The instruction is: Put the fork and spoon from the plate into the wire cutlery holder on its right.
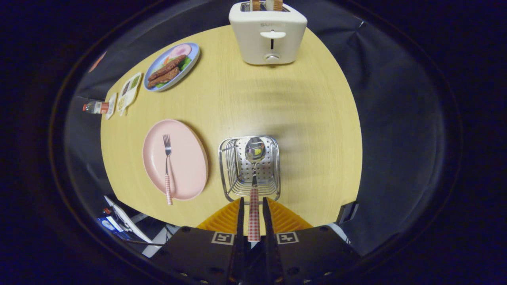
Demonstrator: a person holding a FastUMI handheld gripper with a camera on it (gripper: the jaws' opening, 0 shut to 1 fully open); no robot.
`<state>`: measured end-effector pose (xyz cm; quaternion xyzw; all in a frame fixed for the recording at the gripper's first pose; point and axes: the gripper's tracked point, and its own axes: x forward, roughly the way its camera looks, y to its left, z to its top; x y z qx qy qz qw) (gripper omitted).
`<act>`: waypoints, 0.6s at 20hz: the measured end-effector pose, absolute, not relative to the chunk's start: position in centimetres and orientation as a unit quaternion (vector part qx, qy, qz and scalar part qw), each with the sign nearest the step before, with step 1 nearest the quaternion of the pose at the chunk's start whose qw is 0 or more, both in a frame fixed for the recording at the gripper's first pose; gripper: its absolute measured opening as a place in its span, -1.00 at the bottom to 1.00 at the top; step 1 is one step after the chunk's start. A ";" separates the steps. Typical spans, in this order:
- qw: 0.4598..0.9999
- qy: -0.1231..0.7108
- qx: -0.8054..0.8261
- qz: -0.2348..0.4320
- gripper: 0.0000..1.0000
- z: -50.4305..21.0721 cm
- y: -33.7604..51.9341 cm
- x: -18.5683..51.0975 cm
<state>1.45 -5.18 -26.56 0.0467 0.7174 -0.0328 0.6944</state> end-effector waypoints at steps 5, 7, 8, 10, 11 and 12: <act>0.799 0.598 0.063 0.000 0.50 -23.0 -2.7 4.7; 0.838 0.542 0.062 0.014 0.75 -21.7 -1.2 5.4; 0.859 0.509 0.058 0.025 0.82 -21.0 0.2 5.6; 0.891 0.451 0.030 0.040 0.94 -20.3 2.4 5.3; 0.900 0.433 0.023 0.046 0.93 -20.5 3.9 4.5; 0.904 0.423 0.023 0.056 0.93 -21.2 6.0 3.5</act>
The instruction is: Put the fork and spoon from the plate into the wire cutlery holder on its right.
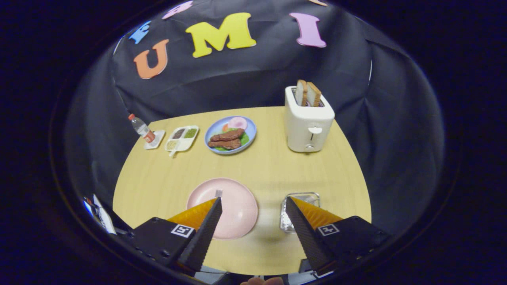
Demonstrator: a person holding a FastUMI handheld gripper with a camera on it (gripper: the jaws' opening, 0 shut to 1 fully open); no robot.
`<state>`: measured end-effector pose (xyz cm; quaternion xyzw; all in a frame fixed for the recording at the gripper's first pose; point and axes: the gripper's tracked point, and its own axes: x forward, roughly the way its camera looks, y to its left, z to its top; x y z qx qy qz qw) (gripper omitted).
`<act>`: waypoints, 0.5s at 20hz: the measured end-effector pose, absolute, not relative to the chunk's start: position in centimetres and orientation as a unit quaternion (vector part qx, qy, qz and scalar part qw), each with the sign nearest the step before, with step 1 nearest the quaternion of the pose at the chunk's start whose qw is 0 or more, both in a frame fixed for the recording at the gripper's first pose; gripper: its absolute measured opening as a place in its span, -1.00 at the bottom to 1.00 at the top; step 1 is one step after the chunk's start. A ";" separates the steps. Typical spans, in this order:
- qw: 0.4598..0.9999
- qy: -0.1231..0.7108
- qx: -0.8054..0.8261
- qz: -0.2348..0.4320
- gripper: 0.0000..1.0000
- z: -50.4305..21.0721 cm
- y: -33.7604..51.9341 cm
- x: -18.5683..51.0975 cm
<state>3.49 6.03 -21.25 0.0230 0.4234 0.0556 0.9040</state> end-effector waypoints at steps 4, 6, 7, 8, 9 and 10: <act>0.910 0.407 0.045 0.063 0.94 -25.8 12.1 1.0; 0.905 0.420 0.045 0.055 0.94 -28.9 13.8 -0.1; 0.900 0.431 0.046 0.054 0.94 -30.4 14.8 -0.7; 0.898 0.436 0.044 0.053 0.94 -31.6 15.4 -0.8; 0.897 0.439 0.033 0.046 0.94 -32.6 15.4 -0.8; 0.899 0.435 0.029 0.040 0.94 -33.3 15.5 -0.6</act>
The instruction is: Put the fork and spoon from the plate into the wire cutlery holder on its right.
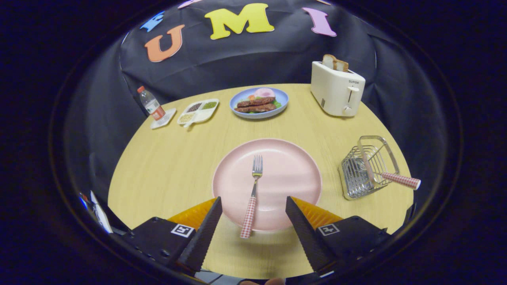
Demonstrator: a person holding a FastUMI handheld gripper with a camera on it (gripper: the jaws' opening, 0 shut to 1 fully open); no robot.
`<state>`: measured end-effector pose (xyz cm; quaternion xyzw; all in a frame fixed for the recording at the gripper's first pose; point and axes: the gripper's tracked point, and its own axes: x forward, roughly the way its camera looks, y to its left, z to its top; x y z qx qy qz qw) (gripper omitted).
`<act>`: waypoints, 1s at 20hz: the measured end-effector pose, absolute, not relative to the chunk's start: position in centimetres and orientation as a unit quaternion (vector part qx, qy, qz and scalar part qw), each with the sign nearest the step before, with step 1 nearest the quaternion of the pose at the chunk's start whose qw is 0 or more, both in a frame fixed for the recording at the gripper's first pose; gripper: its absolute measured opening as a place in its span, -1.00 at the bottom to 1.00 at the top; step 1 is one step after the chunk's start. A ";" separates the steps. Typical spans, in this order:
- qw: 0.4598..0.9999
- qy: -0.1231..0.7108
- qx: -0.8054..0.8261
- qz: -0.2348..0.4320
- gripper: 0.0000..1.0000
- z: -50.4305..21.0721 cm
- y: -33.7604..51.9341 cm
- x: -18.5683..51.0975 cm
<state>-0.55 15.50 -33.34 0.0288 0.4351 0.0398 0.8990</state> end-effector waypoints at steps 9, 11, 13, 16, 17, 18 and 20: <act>0.875 0.484 0.015 0.010 -0.25 -39.0 16.3 0.5; 0.870 0.493 0.016 0.001 -0.65 -39.0 15.5 0.2; 0.861 0.508 0.019 0.003 -0.80 -38.9 15.6 0.0; 0.853 0.520 0.029 0.007 -0.98 -36.3 14.7 -0.4; 0.852 0.523 0.034 0.012 -0.98 -34.9 14.3 -0.3; 0.851 0.523 0.041 0.017 -0.98 -33.1 13.7 -0.1; 0.854 0.518 0.050 0.028 -0.98 -28.9 12.0 0.2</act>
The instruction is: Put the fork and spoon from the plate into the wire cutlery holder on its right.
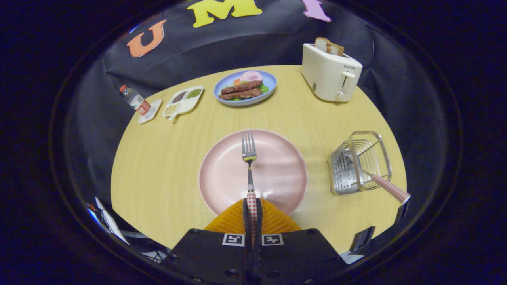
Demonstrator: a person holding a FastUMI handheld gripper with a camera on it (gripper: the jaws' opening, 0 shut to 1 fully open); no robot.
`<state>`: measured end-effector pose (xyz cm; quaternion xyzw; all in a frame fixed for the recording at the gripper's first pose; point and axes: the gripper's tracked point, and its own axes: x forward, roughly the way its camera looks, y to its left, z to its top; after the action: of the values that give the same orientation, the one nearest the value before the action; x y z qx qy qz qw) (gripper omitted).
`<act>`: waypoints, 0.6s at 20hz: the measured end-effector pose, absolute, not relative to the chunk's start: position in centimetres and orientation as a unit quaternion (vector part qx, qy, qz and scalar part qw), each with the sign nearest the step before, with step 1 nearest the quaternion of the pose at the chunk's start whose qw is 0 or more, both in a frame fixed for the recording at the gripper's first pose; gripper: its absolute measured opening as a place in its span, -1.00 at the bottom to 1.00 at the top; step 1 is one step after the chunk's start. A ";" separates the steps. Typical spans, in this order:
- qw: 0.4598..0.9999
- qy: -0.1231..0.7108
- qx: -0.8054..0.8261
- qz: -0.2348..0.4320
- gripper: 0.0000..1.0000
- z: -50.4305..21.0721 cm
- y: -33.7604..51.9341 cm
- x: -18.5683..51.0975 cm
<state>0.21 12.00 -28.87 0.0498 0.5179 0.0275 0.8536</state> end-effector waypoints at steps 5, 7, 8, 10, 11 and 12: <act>0.847 0.530 0.052 0.009 -0.98 -20.8 3.4 1.1; 0.832 0.553 0.048 0.001 -0.98 -19.6 0.5 0.9; 0.824 0.565 0.042 -0.002 -0.98 -19.3 -0.9 0.8; 0.800 0.599 0.036 -0.005 -0.98 -19.4 -3.0 0.1; 0.783 0.620 0.041 -0.002 -0.98 -19.5 -3.6 -0.5; 0.765 0.642 0.046 0.001 -0.98 -19.7 -4.0 -1.2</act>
<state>-1.18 -3.96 -19.67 0.0460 0.6421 0.0006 0.7652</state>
